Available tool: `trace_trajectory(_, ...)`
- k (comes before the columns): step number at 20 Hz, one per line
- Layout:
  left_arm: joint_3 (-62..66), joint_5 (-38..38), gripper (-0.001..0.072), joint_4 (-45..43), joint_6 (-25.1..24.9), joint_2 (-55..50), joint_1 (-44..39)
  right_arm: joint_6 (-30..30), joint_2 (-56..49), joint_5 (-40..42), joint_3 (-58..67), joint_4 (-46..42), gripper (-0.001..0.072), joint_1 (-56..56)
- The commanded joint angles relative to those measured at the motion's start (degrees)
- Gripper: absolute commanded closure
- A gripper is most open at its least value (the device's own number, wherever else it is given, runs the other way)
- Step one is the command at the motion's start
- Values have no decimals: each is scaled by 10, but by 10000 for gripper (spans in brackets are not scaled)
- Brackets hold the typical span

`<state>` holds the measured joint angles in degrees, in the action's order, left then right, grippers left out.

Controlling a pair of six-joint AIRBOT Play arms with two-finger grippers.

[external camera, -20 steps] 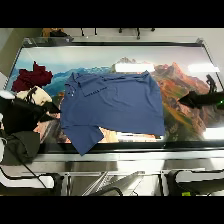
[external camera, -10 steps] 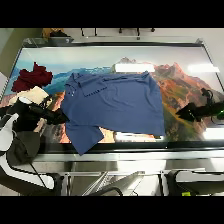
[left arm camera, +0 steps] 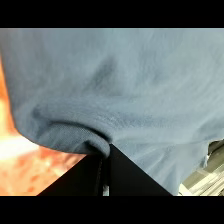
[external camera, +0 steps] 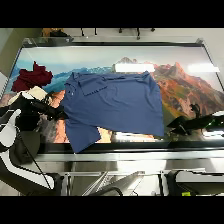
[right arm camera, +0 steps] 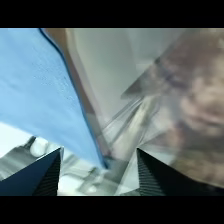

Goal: Fold the shirts.

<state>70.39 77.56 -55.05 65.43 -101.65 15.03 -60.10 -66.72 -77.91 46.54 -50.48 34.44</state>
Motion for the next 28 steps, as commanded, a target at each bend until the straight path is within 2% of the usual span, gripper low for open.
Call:
trace_trajectory(1, 3, 20, 689, 6, 0, 0, -2, 19, -12, 46, -52, 17, 252, -44)
trace_trajectory(4, 3, 26, 688, 7, 2, 0, -2, 23, -16, 73, -54, 32, 253, -104)
trace_trajectory(5, 3, 29, 689, 7, 2, 0, -2, 27, -16, 79, -53, 49, 329, -118)
trace_trajectory(6, 3, 34, 689, 8, 2, 0, -2, 45, -15, 78, -50, 74, 500, -125)
trace_trajectory(8, 3, 46, 689, 11, 2, 11, -2, 67, 2, 61, -34, 125, 700, -126)
trace_trajectory(11, 3, 63, 690, 30, -10, 97, -2, 69, 83, 26, 49, 138, 698, -118)
trace_trajectory(12, 3, 74, 690, 72, -24, 151, 2, 68, 124, 26, 94, 148, 698, -106)
trace_trajectory(14, 7, 96, 690, 212, -66, 279, 14, 68, 201, 21, 198, 197, 698, -66)
trace_trajectory(16, 50, 98, 689, 318, -73, 415, 32, 79, 268, 14, 323, 252, 698, -18)
trace_trajectory(17, 83, 90, 689, 343, -73, 481, 45, 85, 297, 17, 388, 265, 699, 3)
trace_trajectory(20, 215, 9, 689, 318, -75, 649, 114, 85, 341, 72, 556, 263, 699, 12)
trace_trajectory(22, 289, -75, 689, 243, -75, 718, 179, 93, 353, 106, 638, 253, 698, 12)
trace_trajectory(24, 339, -118, 690, 168, -73, 746, 215, 107, 349, 111, 687, 226, 697, 12)
trace_trajectory(26, 360, -88, 690, 163, -68, 722, 199, 107, 329, 101, 687, 228, 698, 12)
trace_trajectory(28, 349, -33, 690, 196, -62, 669, 163, 107, 291, 70, 675, 262, 698, 13)
